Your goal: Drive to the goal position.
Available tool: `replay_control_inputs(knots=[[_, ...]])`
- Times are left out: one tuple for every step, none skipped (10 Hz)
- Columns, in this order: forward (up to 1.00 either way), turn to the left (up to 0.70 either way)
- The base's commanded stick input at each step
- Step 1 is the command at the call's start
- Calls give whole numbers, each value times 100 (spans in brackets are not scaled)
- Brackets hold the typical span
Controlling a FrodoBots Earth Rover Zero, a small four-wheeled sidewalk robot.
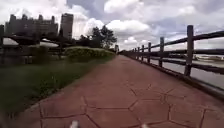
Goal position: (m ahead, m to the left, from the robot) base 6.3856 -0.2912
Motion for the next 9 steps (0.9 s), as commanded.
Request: replay_control_inputs(knots=[[100,0],[100,0],[100,-13],[100,-27],[100,-27],[100,-27],[100,-27],[100,-15],[100,-1]])
